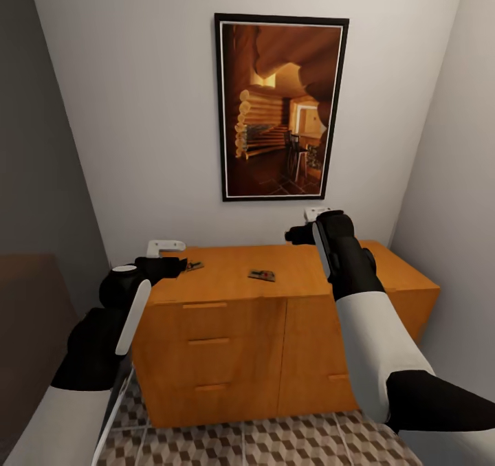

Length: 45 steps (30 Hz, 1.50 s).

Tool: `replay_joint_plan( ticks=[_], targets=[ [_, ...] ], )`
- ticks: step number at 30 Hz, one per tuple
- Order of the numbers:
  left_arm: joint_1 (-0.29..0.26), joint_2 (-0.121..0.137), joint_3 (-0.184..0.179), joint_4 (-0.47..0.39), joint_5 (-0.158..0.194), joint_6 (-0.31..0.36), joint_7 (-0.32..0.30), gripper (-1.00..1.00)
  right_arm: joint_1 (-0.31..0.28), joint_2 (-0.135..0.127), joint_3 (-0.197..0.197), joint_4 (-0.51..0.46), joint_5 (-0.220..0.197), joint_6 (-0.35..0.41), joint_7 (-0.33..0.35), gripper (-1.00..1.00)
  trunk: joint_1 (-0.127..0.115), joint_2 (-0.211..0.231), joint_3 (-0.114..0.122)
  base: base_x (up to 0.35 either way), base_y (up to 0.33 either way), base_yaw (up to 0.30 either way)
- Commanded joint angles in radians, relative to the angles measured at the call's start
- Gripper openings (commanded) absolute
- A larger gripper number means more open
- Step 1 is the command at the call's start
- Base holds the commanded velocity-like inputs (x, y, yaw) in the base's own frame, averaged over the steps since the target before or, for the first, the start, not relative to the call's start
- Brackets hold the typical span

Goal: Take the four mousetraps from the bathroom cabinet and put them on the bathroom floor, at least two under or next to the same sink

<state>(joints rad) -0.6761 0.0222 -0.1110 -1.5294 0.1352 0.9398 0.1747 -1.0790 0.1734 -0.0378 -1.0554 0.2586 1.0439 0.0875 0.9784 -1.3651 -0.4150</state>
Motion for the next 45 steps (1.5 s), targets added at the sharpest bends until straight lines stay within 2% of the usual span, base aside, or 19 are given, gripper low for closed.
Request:
replay_joint_plan(
  ticks=[1, 15, 18, 21, 22, 26, 28, 31, 37, 45],
  targets=[
    [-0.001, 0.001, -0.002, -0.001, 0.010, 0.004, 0.010, 1.00, -0.001, 0.001, -0.002, -0.001, 0.011, 0.003, 0.010, 1.00, 0.001, -0.001, -0.001, 0.289, 0.000, 0.000],
    [-0.002, 0.001, 0.000, 0.000, 0.010, 0.003, 0.010, 1.00, -0.002, 0.001, 0.001, 0.001, 0.011, 0.003, 0.011, 1.00, 0.001, -0.001, -0.001, 0.267, 0.000, 0.000],
    [-0.001, 0.001, 0.000, 0.000, 0.009, 0.003, 0.010, 1.00, -0.002, 0.001, 0.014, 0.003, 0.010, 0.003, 0.012, 1.00, 0.001, -0.001, -0.001, 0.063, 0.000, 0.000],
    [-0.001, 0.001, 0.000, 0.001, 0.009, 0.003, 0.010, 1.00, -0.002, 0.001, 0.055, 0.011, 0.006, 0.003, 0.014, 1.00, 0.001, -0.001, -0.001, 0.032, 0.000, 0.000],
    [-0.001, 0.001, 0.000, 0.002, 0.009, 0.003, 0.010, 1.00, -0.002, 0.001, 0.093, 0.024, 0.004, 0.003, 0.017, 1.00, 0.001, -0.001, -0.001, 0.016, 0.000, 0.000],
    [-0.001, 0.001, 0.000, 0.003, 0.010, 0.004, 0.010, 1.00, -0.002, 0.001, 0.165, 0.065, 0.002, 0.003, 0.047, 1.00, 0.001, -0.001, -0.001, 0.010, 0.000, 0.000],
    [-0.001, 0.001, 0.001, 0.004, 0.010, 0.004, 0.010, 1.00, -0.002, 0.001, 0.194, 0.085, 0.002, 0.003, 0.077, 1.00, 0.001, -0.001, -0.001, 0.005, 0.000, 0.000],
    [-0.001, 0.001, 0.001, 0.005, 0.011, 0.005, 0.009, 1.00, -0.002, 0.001, 0.242, 0.115, 0.002, 0.003, 0.186, 1.00, 0.001, -0.001, -0.001, 0.002, 0.000, 0.000],
    [-0.001, 0.001, 0.001, 0.006, 0.012, 0.009, 0.009, 1.00, -0.002, 0.001, 0.291, 0.128, 0.003, 0.003, 0.302, 1.00, 0.001, -0.001, -0.001, 0.000, 0.000, 0.000],
    [-0.001, 0.001, 0.002, 0.006, 0.012, 0.013, 0.009, 1.00, -0.002, 0.001, 0.332, 0.134, 0.002, 0.003, 0.339, 1.00, 0.001, -0.001, -0.001, 0.000, 0.000, 0.000]
  ],
)
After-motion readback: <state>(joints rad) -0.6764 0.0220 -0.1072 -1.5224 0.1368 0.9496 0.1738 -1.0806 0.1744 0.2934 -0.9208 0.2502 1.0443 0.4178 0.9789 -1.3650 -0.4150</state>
